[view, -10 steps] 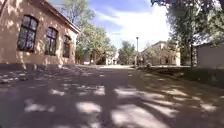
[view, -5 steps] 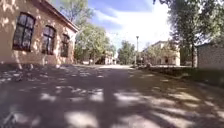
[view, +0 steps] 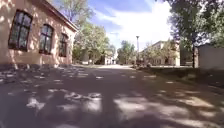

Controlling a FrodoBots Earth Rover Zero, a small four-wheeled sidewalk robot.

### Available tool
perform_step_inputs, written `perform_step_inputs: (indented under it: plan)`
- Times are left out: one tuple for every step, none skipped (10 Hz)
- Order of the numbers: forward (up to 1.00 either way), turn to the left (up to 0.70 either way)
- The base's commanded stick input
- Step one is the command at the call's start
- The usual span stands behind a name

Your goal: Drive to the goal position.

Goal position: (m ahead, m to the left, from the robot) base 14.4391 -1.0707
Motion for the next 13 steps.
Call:
perform_step_inputs:
  plan:
    - [0.70, 0.06]
    - [0.70, 0.06]
    - [0.70, 0.06]
    - [0.70, 0.06]
    - [0.70, 0.06]
    - [0.70, 0.06]
    - [0.70, 0.06]
    - [0.70, 0.06]
    - [0.70, 0.06]
    - [0.70, 0.06]
    - [0.70, 0.06]
    - [0.70, 0.06]
    - [0.70, 0.06]
